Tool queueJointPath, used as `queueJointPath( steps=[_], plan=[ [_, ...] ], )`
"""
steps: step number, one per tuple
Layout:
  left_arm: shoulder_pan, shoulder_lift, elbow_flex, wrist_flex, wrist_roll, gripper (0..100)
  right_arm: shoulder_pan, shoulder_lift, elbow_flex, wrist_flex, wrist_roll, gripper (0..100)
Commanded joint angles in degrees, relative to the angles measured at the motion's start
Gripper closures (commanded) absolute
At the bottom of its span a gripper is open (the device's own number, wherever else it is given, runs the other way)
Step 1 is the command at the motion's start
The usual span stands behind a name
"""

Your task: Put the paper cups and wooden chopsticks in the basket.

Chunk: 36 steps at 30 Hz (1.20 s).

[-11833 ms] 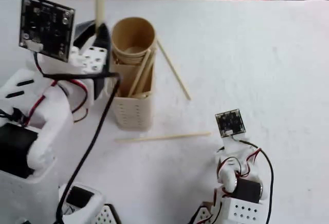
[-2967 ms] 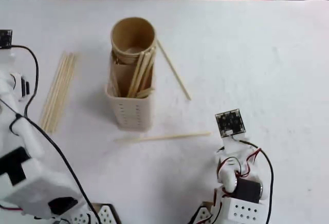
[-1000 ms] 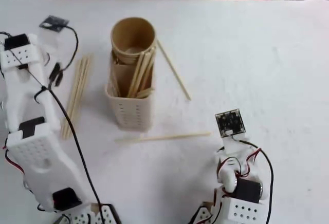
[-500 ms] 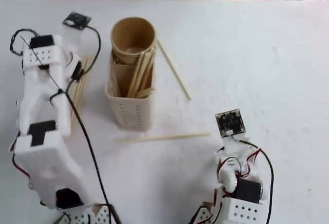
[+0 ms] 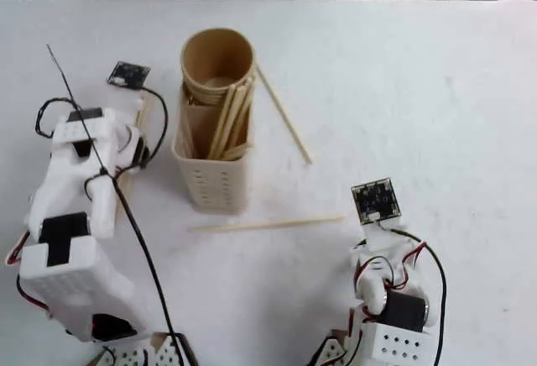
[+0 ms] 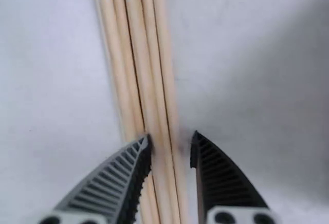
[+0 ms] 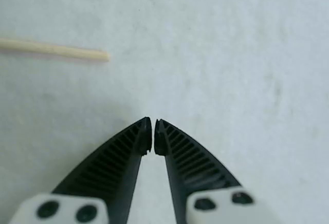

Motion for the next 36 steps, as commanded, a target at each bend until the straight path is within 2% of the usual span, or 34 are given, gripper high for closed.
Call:
queueJointPath(
  steps=[1, 10, 14, 20, 23, 28, 36],
  plan=[
    [0.57, 0.22, -0.97, -0.53, 0.62, 86, 0.57, -0.40, 0.53, 0.04, 0.53, 97.4],
    [0.57, 0.13, -1.14, 0.88, 0.62, 86, 0.57, -0.40, 0.53, 0.04, 0.53, 97.4],
    [0.22, -2.42, 0.44, -2.81, 4.04, 86, 0.57, -0.40, 0.53, 0.04, 0.53, 97.4],
    [2.42, -16.48, 14.86, -11.25, 1.58, 86, 0.57, -0.40, 0.53, 0.04, 0.53, 97.4],
    [2.86, -20.00, 18.55, -12.48, 1.49, 86, 0.57, -0.40, 0.53, 0.04, 0.53, 97.4],
    [3.47, -16.66, 16.09, -10.81, 1.41, 86, 0.57, -0.40, 0.53, 0.04, 0.53, 97.4],
    [0.22, -1.27, 0.53, -2.81, 2.02, 86, 0.57, -0.40, 0.53, 0.04, 0.53, 97.4]
  ],
)
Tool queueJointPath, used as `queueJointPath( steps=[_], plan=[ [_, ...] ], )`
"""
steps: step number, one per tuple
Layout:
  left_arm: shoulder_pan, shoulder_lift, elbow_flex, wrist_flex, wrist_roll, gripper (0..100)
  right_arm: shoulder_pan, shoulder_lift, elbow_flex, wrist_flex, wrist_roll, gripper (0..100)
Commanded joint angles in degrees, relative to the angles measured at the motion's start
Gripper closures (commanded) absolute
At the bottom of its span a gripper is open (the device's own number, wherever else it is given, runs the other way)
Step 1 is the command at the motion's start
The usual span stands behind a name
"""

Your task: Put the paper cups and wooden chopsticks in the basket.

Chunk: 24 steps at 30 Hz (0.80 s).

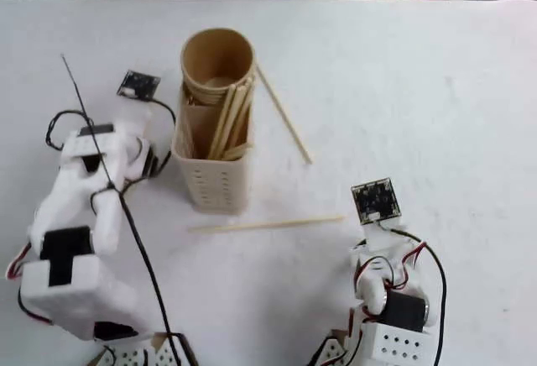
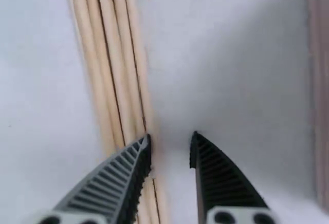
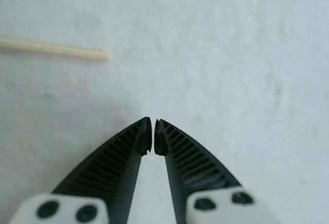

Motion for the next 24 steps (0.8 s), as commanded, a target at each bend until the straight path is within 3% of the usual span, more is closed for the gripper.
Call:
queueJointPath(
  steps=[1, 16, 24],
  plan=[
    [-2.59, 3.74, -8.18, 2.55, 0.79, 86, 0.57, -0.40, 0.53, 0.04, 0.53, 97.4],
    [-3.38, 2.59, -8.88, 3.69, 1.23, 89, 0.57, -0.40, 0.53, 0.04, 0.53, 97.4],
    [-3.38, -4.62, -1.23, -1.05, 1.76, 85, 0.57, -0.40, 0.53, 0.04, 0.53, 97.4]
  ],
)
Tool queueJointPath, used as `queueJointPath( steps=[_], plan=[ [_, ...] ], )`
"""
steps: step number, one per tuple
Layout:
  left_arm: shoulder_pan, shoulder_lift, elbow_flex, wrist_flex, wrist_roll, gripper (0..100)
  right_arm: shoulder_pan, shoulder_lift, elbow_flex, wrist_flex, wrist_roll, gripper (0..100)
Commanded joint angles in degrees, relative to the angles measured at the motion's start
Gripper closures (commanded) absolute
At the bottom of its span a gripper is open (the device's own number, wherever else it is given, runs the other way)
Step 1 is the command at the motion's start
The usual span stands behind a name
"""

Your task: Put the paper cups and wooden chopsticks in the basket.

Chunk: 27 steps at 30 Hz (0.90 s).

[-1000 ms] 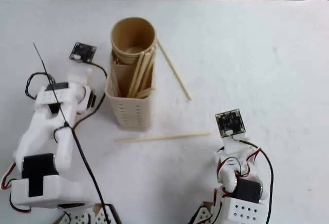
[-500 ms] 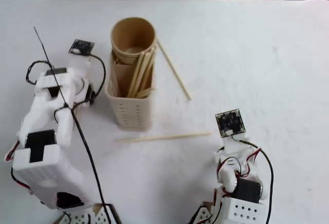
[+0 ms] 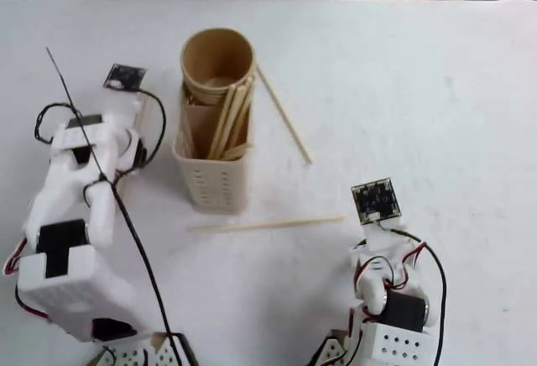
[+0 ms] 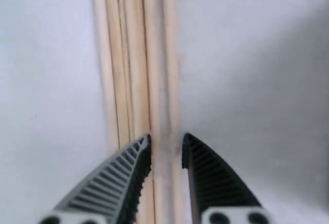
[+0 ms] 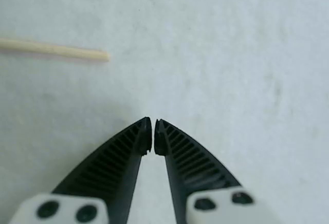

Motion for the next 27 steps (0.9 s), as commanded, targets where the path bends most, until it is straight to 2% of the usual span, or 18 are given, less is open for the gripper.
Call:
queueJointPath(
  steps=[1, 9, 17, 20, 23, 27],
  plan=[
    [-0.57, -4.09, 0.35, -1.67, 0.26, 84, 0.57, -0.40, 0.53, 0.04, 0.53, 97.4],
    [-0.40, 1.71, -3.60, 0.79, -1.41, 84, 0.57, -0.40, 0.53, 0.04, 0.53, 97.4],
    [-0.31, 10.86, -15.47, 11.43, -1.85, 85, 0.57, -0.40, 0.53, 0.04, 0.53, 97.4],
    [-0.22, 12.00, -17.23, 13.71, -2.37, 89, 0.57, -0.40, 0.53, 0.04, 0.53, 97.4],
    [2.33, 12.35, -17.05, 16.88, -6.15, 89, 0.57, -0.40, 0.53, 0.04, 0.53, 97.4],
    [4.62, 12.00, -17.49, 19.25, -4.48, 87, 0.57, -0.40, 0.53, 0.04, 0.53, 97.4]
  ],
)
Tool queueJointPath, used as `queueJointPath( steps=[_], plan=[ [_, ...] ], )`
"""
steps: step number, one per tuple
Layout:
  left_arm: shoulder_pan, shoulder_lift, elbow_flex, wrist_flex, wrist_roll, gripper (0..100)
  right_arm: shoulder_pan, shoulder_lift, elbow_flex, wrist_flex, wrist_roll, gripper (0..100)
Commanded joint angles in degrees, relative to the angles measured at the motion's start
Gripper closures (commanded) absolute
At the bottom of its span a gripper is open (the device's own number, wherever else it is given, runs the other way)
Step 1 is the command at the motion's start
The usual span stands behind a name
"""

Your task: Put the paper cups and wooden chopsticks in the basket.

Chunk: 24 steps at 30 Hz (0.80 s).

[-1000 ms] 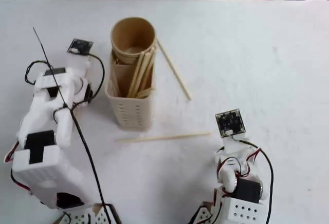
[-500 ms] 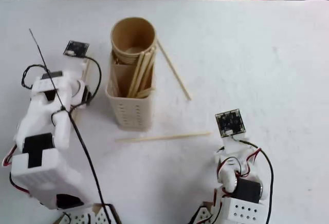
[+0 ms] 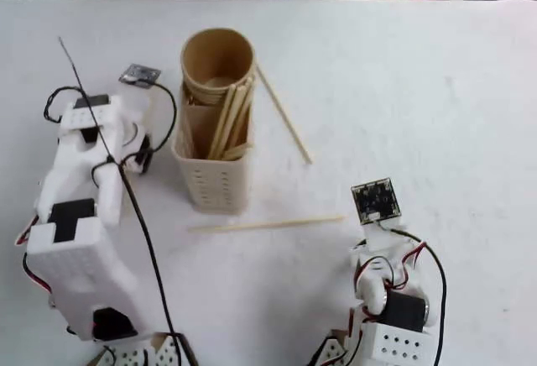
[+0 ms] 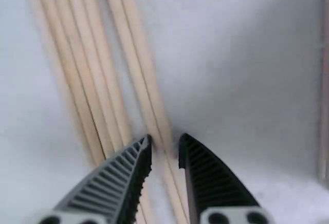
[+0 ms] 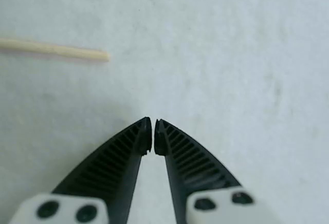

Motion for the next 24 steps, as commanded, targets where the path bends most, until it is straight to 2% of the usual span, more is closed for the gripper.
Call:
queueJointPath(
  steps=[1, 11, 15, 24],
  plan=[
    [1.80, -0.40, -1.05, 2.11, 1.05, 87, 0.57, -0.40, 0.53, 0.04, 0.53, 97.4],
    [1.89, -0.04, -1.14, 3.52, 0.97, 88, 0.57, -0.40, 0.53, 0.13, 0.53, 97.4],
    [2.07, -0.84, -1.49, 3.60, 0.97, 94, 0.57, -0.40, 0.53, 0.13, 0.53, 97.4],
    [2.24, -14.99, -1.14, 8.79, 1.32, 94, 0.57, -0.40, 0.53, 0.13, 0.53, 97.4]
  ],
)
